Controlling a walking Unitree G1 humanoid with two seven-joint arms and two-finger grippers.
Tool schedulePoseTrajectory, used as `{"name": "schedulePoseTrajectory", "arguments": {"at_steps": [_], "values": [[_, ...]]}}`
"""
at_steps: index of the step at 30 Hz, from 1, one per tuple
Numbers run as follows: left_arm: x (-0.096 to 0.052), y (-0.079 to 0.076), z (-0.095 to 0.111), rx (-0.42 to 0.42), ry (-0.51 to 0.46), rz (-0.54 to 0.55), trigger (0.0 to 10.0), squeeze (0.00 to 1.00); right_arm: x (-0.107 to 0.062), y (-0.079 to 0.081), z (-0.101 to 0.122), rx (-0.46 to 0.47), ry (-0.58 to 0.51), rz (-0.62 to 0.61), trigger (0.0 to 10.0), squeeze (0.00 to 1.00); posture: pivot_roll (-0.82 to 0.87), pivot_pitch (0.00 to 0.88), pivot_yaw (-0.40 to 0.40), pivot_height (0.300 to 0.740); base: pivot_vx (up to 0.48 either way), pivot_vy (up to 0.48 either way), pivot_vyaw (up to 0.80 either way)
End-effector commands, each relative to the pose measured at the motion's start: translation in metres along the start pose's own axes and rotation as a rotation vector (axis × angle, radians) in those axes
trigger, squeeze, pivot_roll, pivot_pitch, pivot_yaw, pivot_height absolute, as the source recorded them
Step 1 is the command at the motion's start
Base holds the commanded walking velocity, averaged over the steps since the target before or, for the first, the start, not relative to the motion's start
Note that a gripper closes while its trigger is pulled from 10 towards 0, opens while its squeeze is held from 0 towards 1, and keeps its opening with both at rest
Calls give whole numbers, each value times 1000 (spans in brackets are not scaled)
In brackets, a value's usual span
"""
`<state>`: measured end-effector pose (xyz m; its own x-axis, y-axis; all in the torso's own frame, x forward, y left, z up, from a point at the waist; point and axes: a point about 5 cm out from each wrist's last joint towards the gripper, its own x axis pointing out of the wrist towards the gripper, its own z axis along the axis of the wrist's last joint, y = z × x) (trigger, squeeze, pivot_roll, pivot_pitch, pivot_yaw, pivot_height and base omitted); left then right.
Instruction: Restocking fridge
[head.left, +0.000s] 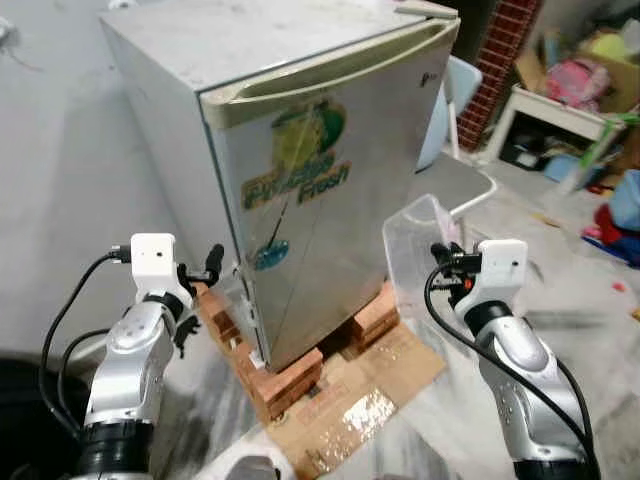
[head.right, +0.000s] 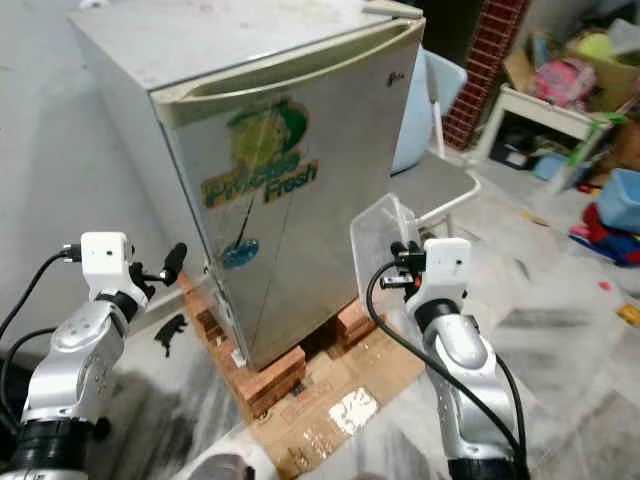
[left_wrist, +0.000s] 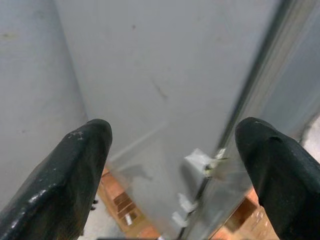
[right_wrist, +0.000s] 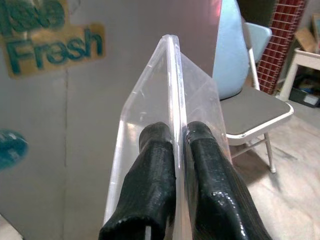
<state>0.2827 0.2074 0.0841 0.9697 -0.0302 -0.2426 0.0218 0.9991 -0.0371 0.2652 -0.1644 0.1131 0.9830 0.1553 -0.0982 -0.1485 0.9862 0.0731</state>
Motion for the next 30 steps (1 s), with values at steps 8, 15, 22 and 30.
{"name": "schedulePoseTrajectory", "arguments": {"at_steps": [8,15,22,30], "values": [[-1,-20,3,6,-33,-81,10000,0,1,-5,6,-6,-9,-12,10000,0,39,0,-17,740,0,198,0],[0,-19,2,-11,-37,-81,10000,0,-2,-6,4,8,18,-25,10000,0,36,0,-20,740,0,0,-234],[4,-21,8,-30,-57,-95,10000,0,-11,-9,3,-6,42,-24,10000,0,29,0,-14,740,0,69,-793],[-3,-23,2,-33,-37,-115,10000,0,-21,-20,-13,4,149,-64,10000,0,28,0,-11,740,0,480,-345]]}}
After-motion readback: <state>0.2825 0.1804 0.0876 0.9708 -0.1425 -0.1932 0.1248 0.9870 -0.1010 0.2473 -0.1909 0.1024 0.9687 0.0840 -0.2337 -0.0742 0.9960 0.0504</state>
